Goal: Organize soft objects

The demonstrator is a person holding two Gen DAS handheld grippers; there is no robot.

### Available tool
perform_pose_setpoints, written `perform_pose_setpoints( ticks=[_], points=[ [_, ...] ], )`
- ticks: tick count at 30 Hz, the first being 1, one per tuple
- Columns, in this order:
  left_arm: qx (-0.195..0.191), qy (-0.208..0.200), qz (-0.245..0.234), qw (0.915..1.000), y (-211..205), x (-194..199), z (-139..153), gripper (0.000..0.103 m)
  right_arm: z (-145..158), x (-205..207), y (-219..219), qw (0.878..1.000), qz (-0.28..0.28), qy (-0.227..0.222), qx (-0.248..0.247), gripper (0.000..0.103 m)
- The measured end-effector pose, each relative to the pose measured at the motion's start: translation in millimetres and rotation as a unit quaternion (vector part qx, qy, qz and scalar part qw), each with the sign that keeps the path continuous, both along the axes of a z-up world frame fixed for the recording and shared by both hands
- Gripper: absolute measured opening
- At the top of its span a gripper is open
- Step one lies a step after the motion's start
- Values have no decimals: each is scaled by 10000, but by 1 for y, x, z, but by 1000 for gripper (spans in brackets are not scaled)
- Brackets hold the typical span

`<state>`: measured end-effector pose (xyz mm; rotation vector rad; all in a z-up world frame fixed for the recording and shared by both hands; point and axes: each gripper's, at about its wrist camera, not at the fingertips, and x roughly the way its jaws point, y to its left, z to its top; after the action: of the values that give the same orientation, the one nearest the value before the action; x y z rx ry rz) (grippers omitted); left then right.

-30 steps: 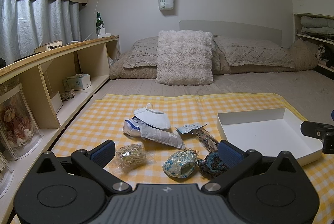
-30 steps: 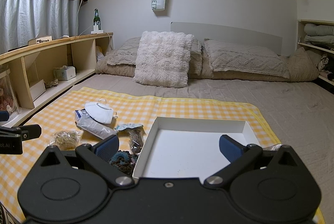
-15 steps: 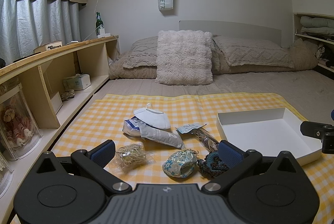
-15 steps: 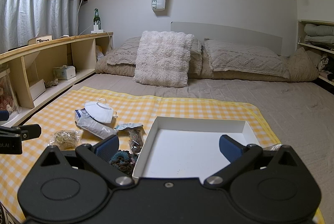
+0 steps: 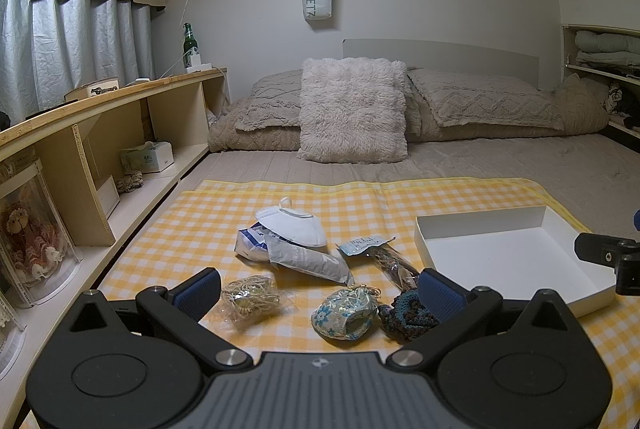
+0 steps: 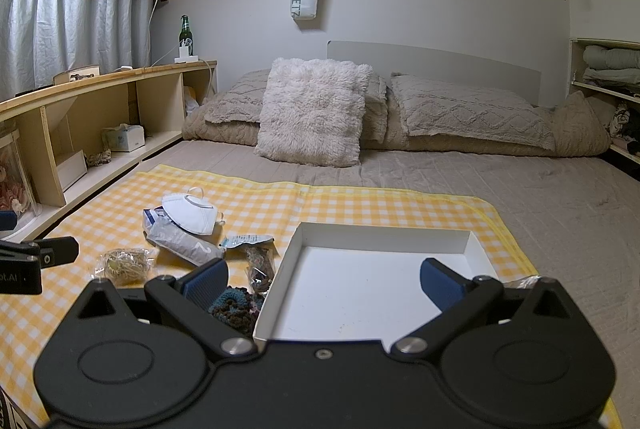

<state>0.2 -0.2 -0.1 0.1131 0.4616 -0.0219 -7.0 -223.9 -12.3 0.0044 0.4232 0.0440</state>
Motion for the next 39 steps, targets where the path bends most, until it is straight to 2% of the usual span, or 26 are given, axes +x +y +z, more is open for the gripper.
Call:
perform_pose_setpoints(
  ticks=[18,24,33,39],
  points=[
    [-108,-99,-30,9999,-1,-2,6,103,1,3,1,10000,-9,12,8,103],
    [-210,-228,16,9995,3,4,19,103,4,4,-12,9993,101,-18,363,103],
    [-147,-541,129,9983,4,21,49,103,44,21,0,9965,807,-236,-42,103],
    [34,-714,100,9974,2,50,66,103,63,53,10,9933,1078,-321,-278,103]
  ],
)
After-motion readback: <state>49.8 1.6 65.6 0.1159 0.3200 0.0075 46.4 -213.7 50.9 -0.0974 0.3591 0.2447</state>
